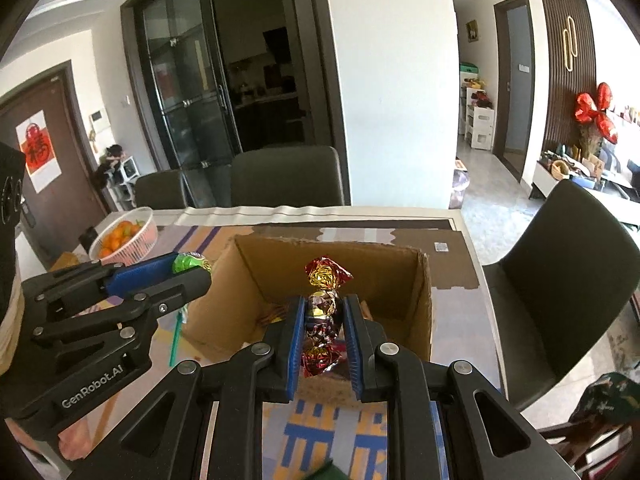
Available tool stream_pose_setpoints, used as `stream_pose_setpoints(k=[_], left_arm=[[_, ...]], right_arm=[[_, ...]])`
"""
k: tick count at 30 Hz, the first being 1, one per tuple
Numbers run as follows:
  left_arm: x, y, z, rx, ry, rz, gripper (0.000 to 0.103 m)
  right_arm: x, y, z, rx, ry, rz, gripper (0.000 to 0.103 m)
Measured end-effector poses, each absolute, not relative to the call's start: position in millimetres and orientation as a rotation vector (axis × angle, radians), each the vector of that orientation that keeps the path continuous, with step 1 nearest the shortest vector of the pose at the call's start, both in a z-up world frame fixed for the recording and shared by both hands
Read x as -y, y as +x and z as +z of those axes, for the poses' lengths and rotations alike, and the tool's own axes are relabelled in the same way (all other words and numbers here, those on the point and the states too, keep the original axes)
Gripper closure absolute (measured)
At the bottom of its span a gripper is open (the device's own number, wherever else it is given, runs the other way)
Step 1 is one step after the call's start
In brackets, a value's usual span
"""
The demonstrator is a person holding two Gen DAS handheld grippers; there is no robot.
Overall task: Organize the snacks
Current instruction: 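Open both tools to drop the lollipop and candies into the box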
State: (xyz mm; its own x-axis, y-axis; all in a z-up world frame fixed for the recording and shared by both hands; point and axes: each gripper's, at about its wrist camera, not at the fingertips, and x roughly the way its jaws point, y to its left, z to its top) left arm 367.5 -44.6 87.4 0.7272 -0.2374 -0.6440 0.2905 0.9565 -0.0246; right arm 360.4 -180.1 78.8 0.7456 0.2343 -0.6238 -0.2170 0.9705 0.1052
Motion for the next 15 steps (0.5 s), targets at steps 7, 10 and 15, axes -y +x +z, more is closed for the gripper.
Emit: stream_pose_setpoints(k=[7, 10, 15], left_arm=[[44, 380, 79, -0.716, 0.127, -0.228, 0.062], [42, 369, 78, -0.705, 0.142, -0.204, 0.061], [40, 338, 81, -0.673, 0.156, -0.187, 0.057]], right_arm=[[182, 376, 74, -0.702, -0.003, 0.202, 0.076], [187, 375, 71, -0.719, 0.019, 0.195, 0.064], [187, 352, 69, -0.702, -0.007, 0.201, 0.064]])
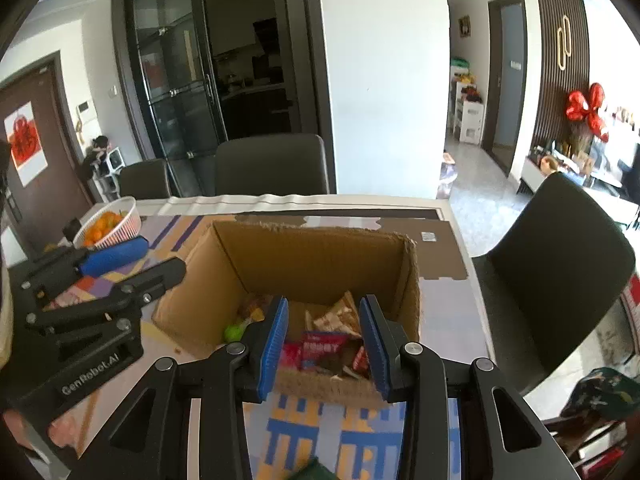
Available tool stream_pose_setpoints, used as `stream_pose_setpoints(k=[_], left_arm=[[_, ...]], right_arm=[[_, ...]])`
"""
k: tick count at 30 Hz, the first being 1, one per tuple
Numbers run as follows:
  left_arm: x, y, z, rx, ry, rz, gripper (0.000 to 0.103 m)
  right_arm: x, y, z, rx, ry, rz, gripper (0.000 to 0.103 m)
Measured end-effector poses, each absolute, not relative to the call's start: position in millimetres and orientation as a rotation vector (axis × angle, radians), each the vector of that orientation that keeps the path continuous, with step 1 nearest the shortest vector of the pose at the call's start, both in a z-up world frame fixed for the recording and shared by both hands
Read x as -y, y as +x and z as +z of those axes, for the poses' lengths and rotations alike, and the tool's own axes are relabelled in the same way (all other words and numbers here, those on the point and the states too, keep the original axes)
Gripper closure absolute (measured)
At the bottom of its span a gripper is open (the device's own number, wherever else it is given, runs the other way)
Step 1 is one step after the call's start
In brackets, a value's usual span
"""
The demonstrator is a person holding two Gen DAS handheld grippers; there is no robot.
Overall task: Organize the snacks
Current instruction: 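Open both tools to drop the lollipop and candies into the box, then grasp the last green lollipop with the left tool while the right tool grasps the dark green pack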
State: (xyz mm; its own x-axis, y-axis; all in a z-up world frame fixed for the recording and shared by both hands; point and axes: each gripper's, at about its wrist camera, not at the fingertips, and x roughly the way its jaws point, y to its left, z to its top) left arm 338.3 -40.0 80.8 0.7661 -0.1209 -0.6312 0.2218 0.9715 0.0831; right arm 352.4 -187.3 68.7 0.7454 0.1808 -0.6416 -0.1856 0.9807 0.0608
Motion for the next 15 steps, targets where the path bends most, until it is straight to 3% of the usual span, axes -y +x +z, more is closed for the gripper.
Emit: stream_pose_setpoints(k=[15], left_arm=[[37, 240, 77, -0.664, 0.135, -0.232, 0.057]], right_arm=[[186, 258, 71, -0.650, -0.043, 0.250, 0.064]])
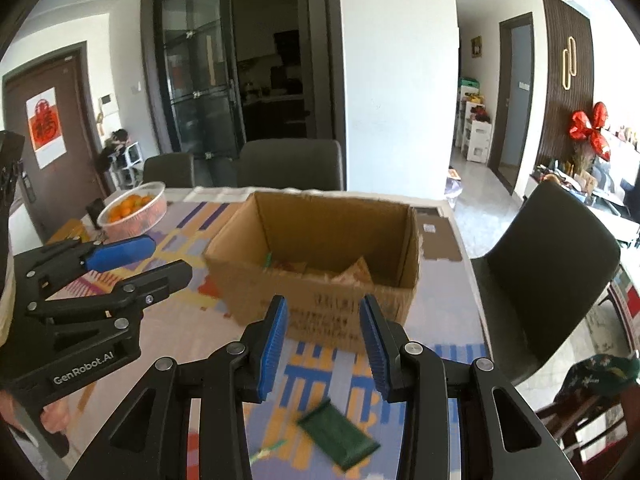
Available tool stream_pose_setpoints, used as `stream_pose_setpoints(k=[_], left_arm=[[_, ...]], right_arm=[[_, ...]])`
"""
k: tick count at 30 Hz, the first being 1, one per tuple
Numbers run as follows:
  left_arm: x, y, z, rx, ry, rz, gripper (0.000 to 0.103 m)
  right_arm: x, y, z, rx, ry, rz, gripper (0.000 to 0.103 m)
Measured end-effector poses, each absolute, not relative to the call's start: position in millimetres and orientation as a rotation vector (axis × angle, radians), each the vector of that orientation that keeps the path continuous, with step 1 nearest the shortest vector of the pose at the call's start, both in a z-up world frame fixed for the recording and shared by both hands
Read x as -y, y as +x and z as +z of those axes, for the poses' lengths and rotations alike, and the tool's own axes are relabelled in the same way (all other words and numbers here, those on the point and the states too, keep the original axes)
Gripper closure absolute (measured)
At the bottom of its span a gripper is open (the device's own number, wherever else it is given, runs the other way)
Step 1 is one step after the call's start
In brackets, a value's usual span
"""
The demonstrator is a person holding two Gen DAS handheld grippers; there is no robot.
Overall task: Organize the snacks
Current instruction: 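Grasp the last green lollipop with the left tool while the right tool grasps the dark green pack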
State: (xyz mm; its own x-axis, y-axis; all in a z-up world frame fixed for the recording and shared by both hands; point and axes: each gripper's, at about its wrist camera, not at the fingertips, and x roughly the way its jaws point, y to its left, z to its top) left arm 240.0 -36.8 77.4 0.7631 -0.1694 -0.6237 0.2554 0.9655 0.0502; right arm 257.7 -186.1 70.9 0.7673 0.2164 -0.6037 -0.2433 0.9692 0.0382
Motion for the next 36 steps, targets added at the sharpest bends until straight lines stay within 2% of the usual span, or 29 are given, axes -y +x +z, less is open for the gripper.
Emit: stream_pose_setpoints(k=[7, 11, 36], left_arm=[[36, 204, 63, -0.698, 0.110, -0.255, 0.056], [37, 188, 50, -0.722, 0.101, -0.275, 0.056], [42, 146, -66, -0.941, 0.085, -0.340, 0.057]], right_arm=[[186, 222, 58, -0.668, -0.072, 0.257, 0.064], [186, 206, 45, -0.695, -0.059, 0.266, 0.059], [190, 156, -70, -0.982, -0.059, 0.243, 0.059]])
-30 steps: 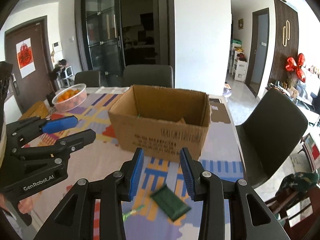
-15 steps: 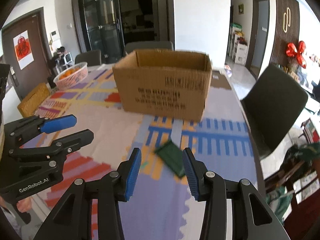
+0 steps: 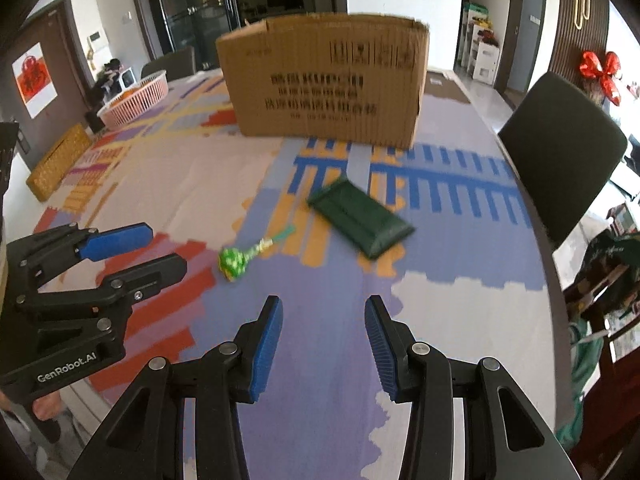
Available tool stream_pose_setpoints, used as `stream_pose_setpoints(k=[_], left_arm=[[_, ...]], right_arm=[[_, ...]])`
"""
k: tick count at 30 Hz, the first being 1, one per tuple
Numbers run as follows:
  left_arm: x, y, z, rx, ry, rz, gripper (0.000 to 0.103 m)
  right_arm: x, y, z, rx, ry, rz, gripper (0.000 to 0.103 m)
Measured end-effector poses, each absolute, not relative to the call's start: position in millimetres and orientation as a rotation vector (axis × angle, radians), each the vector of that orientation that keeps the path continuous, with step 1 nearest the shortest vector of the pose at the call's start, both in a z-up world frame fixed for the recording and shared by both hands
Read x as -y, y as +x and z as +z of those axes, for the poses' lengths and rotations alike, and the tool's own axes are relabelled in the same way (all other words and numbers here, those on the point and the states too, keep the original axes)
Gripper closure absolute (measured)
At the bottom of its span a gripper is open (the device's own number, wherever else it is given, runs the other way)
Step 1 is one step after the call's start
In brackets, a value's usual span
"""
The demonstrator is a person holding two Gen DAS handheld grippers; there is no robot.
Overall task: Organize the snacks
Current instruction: 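Grasp the last green lollipop with the left tool while the right tool grasps the dark green pack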
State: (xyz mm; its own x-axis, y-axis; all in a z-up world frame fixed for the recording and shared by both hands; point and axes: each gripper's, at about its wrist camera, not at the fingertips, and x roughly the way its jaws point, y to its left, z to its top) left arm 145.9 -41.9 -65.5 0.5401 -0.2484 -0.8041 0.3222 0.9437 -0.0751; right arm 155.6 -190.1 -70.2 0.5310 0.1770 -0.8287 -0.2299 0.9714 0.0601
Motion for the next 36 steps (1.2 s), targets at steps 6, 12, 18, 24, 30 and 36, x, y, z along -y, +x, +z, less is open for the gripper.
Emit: stream_pose_setpoints(k=[6, 12, 18, 24, 30, 36], left_arm=[[48, 155, -83, -0.967, 0.082, -0.369, 0.057], [57, 171, -97, -0.993, 0.081, -0.381, 0.064], [65, 181, -107, -1.022, 0.081, -0.384, 0.072], [67, 185, -108, -1.033, 0.065, -0.367, 0.077], [73, 190, -105, -1.030, 0.058, -0.356, 0.077], [74, 199, -101, -1.028, 0.042, -0.318, 0.077]], right_arm=[[192, 156, -86, -1.029, -0.046, 0.234, 0.059], [195, 163, -92, -1.043, -0.042, 0.222, 0.059], [196, 176, -93, -1.040, -0.060, 0.229, 0.059], [198, 193, -92, -1.033, -0.083, 0.244, 0.059], [198, 212, -93, -1.034, -0.132, 0.291, 0.051], [193, 235, -97, -1.035, -0.219, 0.314, 0.049]])
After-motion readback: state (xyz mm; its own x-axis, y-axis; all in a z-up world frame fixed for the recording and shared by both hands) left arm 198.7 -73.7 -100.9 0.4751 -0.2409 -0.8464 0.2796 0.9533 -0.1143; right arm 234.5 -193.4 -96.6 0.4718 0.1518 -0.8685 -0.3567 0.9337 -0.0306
